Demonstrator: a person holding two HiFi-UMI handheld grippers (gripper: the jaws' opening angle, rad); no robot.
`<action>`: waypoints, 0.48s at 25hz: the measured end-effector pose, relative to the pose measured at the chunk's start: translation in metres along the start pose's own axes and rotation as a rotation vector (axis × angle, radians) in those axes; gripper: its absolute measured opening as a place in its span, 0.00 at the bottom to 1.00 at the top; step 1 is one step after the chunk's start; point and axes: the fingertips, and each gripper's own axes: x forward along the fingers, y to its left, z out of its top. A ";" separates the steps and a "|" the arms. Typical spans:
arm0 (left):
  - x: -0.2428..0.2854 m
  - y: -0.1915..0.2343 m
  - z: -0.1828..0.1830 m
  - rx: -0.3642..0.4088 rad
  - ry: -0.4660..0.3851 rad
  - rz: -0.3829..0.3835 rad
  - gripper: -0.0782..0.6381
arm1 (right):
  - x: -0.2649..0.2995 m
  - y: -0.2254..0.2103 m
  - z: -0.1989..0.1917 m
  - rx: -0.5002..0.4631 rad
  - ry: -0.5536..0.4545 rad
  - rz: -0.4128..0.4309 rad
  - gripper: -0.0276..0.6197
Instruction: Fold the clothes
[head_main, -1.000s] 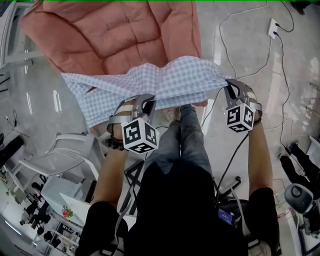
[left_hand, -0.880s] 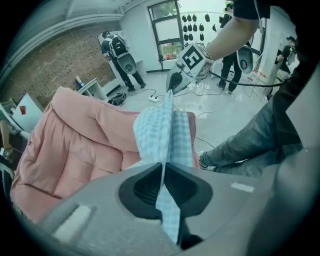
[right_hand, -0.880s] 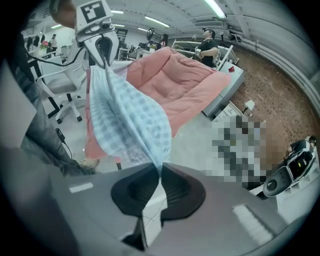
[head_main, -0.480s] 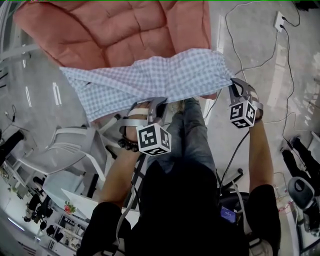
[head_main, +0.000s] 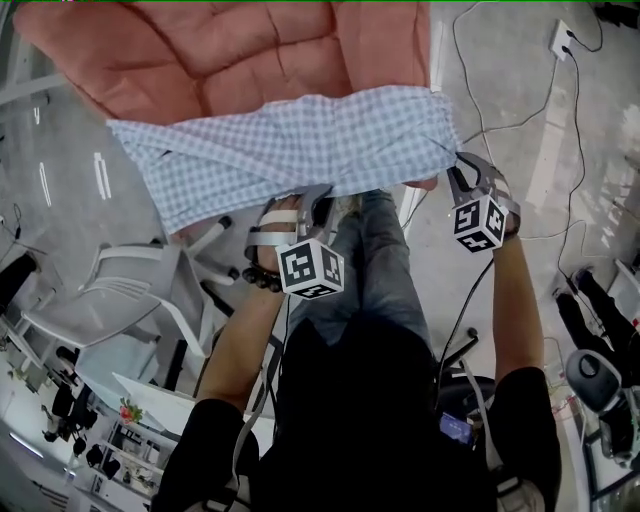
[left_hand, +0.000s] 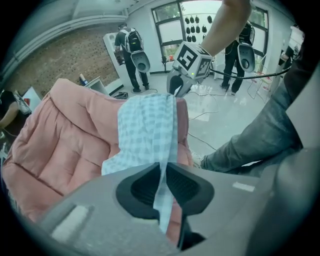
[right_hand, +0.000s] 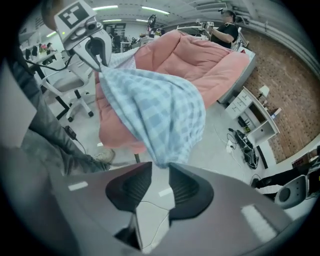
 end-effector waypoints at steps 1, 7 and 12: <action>0.003 -0.002 -0.001 -0.010 0.000 0.000 0.19 | 0.001 0.007 -0.002 -0.006 0.011 0.030 0.24; 0.011 -0.021 -0.007 -0.023 0.018 -0.049 0.26 | -0.015 0.019 0.001 -0.064 0.013 0.091 0.35; 0.005 -0.027 -0.009 -0.068 0.022 -0.098 0.31 | -0.050 -0.011 0.030 0.052 -0.075 0.064 0.35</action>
